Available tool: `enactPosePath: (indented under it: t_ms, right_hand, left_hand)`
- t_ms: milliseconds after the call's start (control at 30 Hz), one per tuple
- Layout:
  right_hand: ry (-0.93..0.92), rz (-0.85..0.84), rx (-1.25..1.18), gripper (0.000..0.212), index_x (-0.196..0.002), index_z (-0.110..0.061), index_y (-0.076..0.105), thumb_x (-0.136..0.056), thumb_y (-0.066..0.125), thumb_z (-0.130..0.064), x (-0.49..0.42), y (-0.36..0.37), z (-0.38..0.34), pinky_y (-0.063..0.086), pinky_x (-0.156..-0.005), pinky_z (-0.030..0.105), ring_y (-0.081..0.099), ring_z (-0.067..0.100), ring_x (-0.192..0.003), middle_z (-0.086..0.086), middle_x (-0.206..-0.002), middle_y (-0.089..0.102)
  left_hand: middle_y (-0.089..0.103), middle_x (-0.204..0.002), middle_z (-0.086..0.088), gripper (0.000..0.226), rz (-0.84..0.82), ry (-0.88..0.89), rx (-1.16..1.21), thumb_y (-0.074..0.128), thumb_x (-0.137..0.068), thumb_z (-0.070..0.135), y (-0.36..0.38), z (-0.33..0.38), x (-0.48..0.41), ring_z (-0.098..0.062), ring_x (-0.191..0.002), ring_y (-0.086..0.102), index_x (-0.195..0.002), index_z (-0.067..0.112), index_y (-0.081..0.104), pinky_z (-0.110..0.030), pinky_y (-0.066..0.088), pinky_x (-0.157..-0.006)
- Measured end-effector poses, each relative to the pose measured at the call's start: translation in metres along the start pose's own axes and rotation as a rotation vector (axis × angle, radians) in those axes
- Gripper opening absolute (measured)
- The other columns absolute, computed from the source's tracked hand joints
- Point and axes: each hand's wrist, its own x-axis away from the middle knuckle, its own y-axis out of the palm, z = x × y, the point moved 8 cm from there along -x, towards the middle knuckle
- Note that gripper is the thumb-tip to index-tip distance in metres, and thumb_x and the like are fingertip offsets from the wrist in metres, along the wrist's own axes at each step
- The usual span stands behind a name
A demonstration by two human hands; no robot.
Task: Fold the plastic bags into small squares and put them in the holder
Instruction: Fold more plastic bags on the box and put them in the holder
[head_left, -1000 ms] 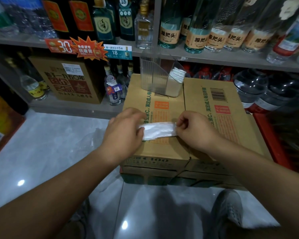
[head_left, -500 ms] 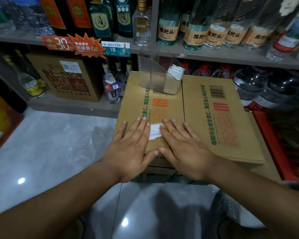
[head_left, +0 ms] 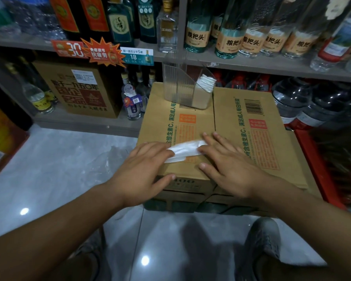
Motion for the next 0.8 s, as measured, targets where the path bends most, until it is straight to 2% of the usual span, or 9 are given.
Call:
enactPosePath:
  t_ms: [67,133,200,300,500,633,733,800]
  right_hand:
    - [0.005,0.051,-0.015,0.054,-0.149,-0.033,0.034,-0.101,0.037,-0.057,0.001,-0.006,-0.002,0.005,-0.124,0.038,-0.002,0.013,-0.154,-0.007,-0.169,-0.001]
    - [-0.027,0.156,-0.041,0.054,-0.144,-0.027,0.044,-0.096,0.055,-0.05,0.004,-0.015,-0.012,0.02,-0.121,0.04,0.015,0.018,-0.15,-0.002,-0.167,0.015]
    - [-0.107,0.251,-0.068,0.049,-0.132,-0.022,0.056,-0.089,0.068,-0.042,0.009,-0.02,-0.026,0.033,-0.113,0.04,0.032,0.021,-0.139,0.001,-0.155,0.038]
    - [-0.204,0.242,-0.144,0.042,-0.116,-0.019,0.065,-0.081,0.077,-0.039,0.009,-0.013,-0.043,0.045,-0.101,0.039,0.048,0.021,-0.121,-0.001,-0.129,0.056]
    - [-0.245,0.206,-0.148,0.04,-0.11,-0.022,0.064,-0.077,0.081,-0.038,0.002,0.0,-0.044,0.048,-0.095,0.041,0.052,0.019,-0.111,-0.006,-0.115,0.061]
    - [-0.265,0.267,-0.159,0.027,-0.103,-0.022,0.066,-0.082,0.075,-0.035,0.001,-0.002,-0.042,0.049,-0.09,0.041,0.054,0.019,-0.103,-0.007,-0.107,0.064]
    - [-0.277,0.303,-0.179,0.014,-0.098,-0.022,0.068,-0.089,0.063,-0.032,0.0,-0.005,-0.042,0.049,-0.086,0.039,0.054,0.017,-0.097,-0.008,-0.099,0.065]
    - [-0.271,0.319,-0.201,0.008,-0.096,-0.02,0.068,-0.092,0.063,-0.025,-0.001,-0.008,-0.041,0.048,-0.083,0.038,0.054,0.016,-0.093,-0.008,-0.094,0.066]
  left_hand:
    - [0.052,-0.138,0.005,0.056,0.013,0.016,0.009,0.045,-0.089,0.06,-0.003,-0.001,0.003,-0.02,-0.132,0.043,-0.132,0.026,0.057,-0.036,0.033,-0.109]
    - [0.054,-0.129,0.007,0.051,0.041,0.044,0.007,0.052,-0.087,0.056,-0.004,0.0,0.006,-0.019,-0.125,0.048,-0.128,0.027,0.062,-0.036,0.038,-0.103]
    - [0.055,-0.122,0.008,0.046,0.063,0.065,0.006,0.061,-0.086,0.049,-0.004,0.001,0.007,-0.019,-0.119,0.05,-0.126,0.027,0.064,-0.033,0.038,-0.099]
    - [0.057,-0.111,0.009,0.037,0.099,0.082,0.03,0.066,-0.085,0.038,-0.007,0.003,0.008,-0.018,-0.111,0.053,-0.12,0.028,0.068,-0.034,0.04,-0.093]
    - [0.06,-0.102,0.012,0.028,0.13,0.088,0.065,0.06,-0.089,0.044,-0.008,0.005,0.005,-0.013,-0.105,0.054,-0.11,0.029,0.072,-0.025,0.031,-0.087]
    - [0.06,-0.102,0.014,0.029,0.16,0.091,0.124,0.053,-0.092,0.047,-0.012,0.007,0.005,-0.011,-0.105,0.054,-0.104,0.03,0.073,-0.031,0.04,-0.089]
    - [0.058,-0.119,0.012,0.025,0.193,0.098,0.183,0.061,-0.091,0.044,-0.017,0.009,0.004,-0.012,-0.118,0.052,-0.109,0.029,0.071,-0.038,0.043,-0.099]
    - [0.052,-0.142,0.012,0.037,0.175,0.108,0.211,0.068,-0.088,0.045,-0.018,0.012,0.001,-0.013,-0.136,0.043,-0.121,0.029,0.065,-0.042,0.038,-0.109]
